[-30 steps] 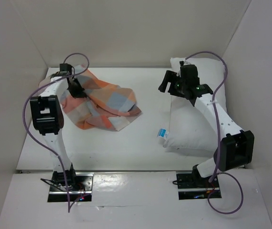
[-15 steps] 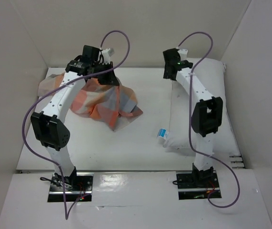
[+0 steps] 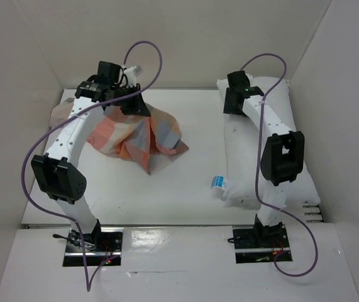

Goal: Put the pillow into the pillowcase

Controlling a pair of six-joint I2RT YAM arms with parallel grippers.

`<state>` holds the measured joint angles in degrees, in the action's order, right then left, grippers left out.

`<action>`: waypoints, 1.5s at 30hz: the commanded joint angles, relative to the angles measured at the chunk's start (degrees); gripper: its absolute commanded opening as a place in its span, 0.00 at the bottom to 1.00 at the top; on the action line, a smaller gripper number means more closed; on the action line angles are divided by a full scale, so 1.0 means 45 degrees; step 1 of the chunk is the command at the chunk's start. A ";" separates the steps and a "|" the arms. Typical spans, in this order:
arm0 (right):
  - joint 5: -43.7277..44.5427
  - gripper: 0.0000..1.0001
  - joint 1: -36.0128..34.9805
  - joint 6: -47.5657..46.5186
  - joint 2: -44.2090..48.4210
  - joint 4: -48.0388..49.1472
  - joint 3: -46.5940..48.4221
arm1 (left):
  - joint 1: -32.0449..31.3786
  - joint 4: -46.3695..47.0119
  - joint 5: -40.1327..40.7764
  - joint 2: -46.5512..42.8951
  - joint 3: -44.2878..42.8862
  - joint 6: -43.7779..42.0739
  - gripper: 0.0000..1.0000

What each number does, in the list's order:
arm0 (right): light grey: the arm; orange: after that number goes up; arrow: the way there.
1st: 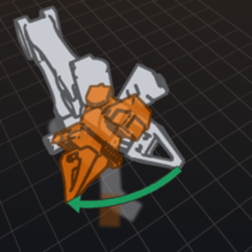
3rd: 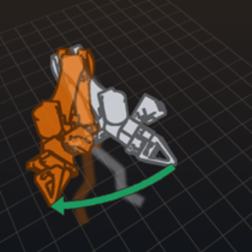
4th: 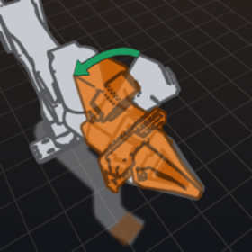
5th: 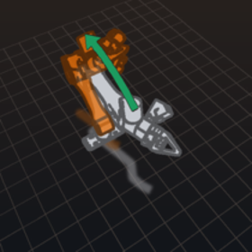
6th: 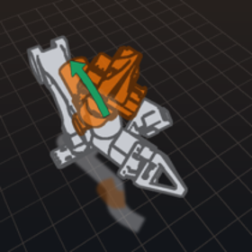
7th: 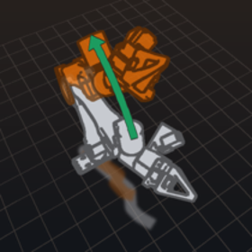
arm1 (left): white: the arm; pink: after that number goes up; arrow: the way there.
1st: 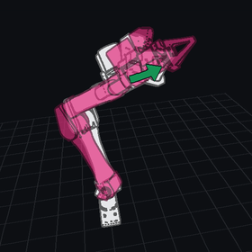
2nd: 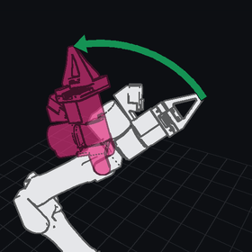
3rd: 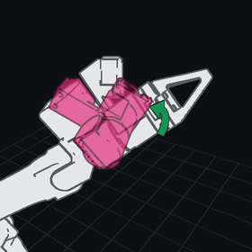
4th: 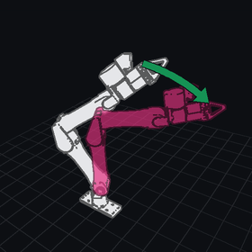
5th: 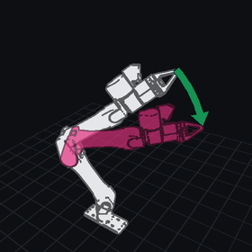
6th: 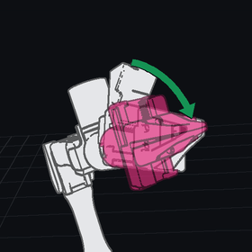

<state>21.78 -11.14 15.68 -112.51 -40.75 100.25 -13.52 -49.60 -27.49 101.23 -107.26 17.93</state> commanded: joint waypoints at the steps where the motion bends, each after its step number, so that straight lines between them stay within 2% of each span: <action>1: 0.0058 0.81 -0.0704 -0.0438 0.0877 -0.0944 0.0242 | 0.0485 0.0086 -0.0670 -0.1029 0.0202 -0.0333 0.00; 2: 0.0217 0.94 -0.1096 -0.0554 0.1364 -0.0615 -0.0338 | 0.0620 0.0086 -0.0670 -0.1205 0.0377 -0.0333 0.00; 3: 0.0218 1.00 -0.1564 -0.0671 0.2587 0.0413 -0.0769 | 0.0737 0.0086 -0.0670 -0.1207 0.0379 -0.0333 0.00; 6: -0.1358 0.99 -0.3400 -0.1218 0.5049 0.3501 -0.3227 | 0.0855 0.0086 -0.0787 -0.1519 0.0711 -0.0198 0.00; 7: -0.1866 0.98 -0.4390 -0.1355 0.5505 0.4283 -0.3930 | 0.0856 0.0202 -0.0787 -0.1519 0.0866 -0.0196 0.00; 9: -0.2495 0.95 -0.5411 -0.1356 0.6267 0.6289 -0.5806 | 0.0856 0.0203 -0.1136 -0.1636 0.0985 -0.0196 0.00; 11: -0.2226 0.94 -0.6895 -0.1473 0.6271 0.7255 -0.6942 | 0.0856 0.0340 -0.1138 -0.1636 0.0985 -0.0059 0.00; 17: -0.1522 0.93 -0.8655 -0.1473 0.4575 0.8585 -0.7258 | 0.0973 0.0340 -0.1255 -0.1636 0.0985 -0.0059 0.00; 26: -0.0642 0.90 -0.8775 -0.1240 0.1627 0.9504 -0.5911 | 0.1090 0.0340 -0.1255 -0.1871 0.0985 0.0058 0.00; 28: 0.0002 0.86 -0.8775 -0.0849 0.1293 0.9621 -0.5755 | 0.1090 0.0340 -0.1412 -0.1871 0.0985 0.0058 0.00; 31: 0.1015 0.71 -0.8775 -0.0265 0.0921 1.0441 -0.5889 | 0.1090 0.0340 -0.1547 -0.1871 0.0985 0.0058 0.00; 32: 0.1367 0.50 -0.8775 -0.0127 0.0920 1.0829 -0.6026 | 0.1090 0.0340 -0.1548 -0.1871 0.0985 0.0058 0.00; 35: 0.1957 0.08 -0.8484 0.0109 0.1113 1.0951 -0.6182 | 0.1207 0.0340 -0.1413 -0.1988 0.1102 0.0058 0.00; 36: 0.1957 0.00 -0.8347 0.0109 0.1541 1.1105 -0.6183 | 0.1207 0.0340 -0.1412 -0.1988 0.1102 0.0058 0.00; 45: 0.0181 0.00 -0.5399 0.0128 0.3127 0.9915 -0.6825 | 0.0759 0.0105 -0.1177 -0.1852 0.2194 -0.0313 0.00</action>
<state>23.73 -39.29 15.11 -102.26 3.64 70.48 -8.75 -49.50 -31.88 93.73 -98.50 17.98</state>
